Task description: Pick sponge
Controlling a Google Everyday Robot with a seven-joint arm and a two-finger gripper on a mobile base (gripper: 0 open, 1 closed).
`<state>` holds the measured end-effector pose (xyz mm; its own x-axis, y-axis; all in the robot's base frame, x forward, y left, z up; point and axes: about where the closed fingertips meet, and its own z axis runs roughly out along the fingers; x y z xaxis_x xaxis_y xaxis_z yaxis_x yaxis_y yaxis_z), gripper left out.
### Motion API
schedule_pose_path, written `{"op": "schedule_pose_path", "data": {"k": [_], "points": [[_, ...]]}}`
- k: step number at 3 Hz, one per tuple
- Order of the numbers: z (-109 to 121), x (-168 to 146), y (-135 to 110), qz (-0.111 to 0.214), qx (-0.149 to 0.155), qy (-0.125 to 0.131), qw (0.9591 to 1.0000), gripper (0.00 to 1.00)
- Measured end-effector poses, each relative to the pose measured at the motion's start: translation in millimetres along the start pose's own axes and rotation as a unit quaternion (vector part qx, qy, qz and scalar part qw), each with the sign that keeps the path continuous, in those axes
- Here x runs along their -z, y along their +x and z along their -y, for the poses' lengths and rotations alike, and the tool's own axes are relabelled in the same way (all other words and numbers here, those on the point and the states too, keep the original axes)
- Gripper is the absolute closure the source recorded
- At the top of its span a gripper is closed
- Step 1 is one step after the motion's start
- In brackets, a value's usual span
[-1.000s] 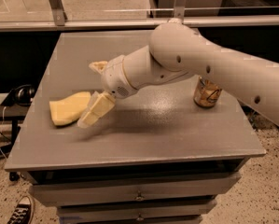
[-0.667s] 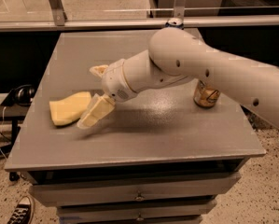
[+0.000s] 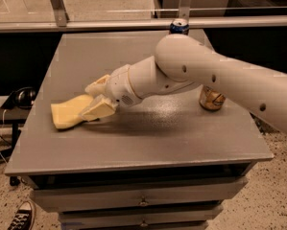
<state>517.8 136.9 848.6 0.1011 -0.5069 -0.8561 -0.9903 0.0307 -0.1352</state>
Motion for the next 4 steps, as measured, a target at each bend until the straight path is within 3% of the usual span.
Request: {"op": "schedule_pose_path", "data": {"k": [2,3,4], "points": [[8,23,-9,-0.003,0.002,0.018,0.9998,0.93],[20,41,-17,-0.001,0.01,0.034,0.9994,1.0],[43,64,-26,0.015,0.019,0.054,0.9982,1.0]]}}
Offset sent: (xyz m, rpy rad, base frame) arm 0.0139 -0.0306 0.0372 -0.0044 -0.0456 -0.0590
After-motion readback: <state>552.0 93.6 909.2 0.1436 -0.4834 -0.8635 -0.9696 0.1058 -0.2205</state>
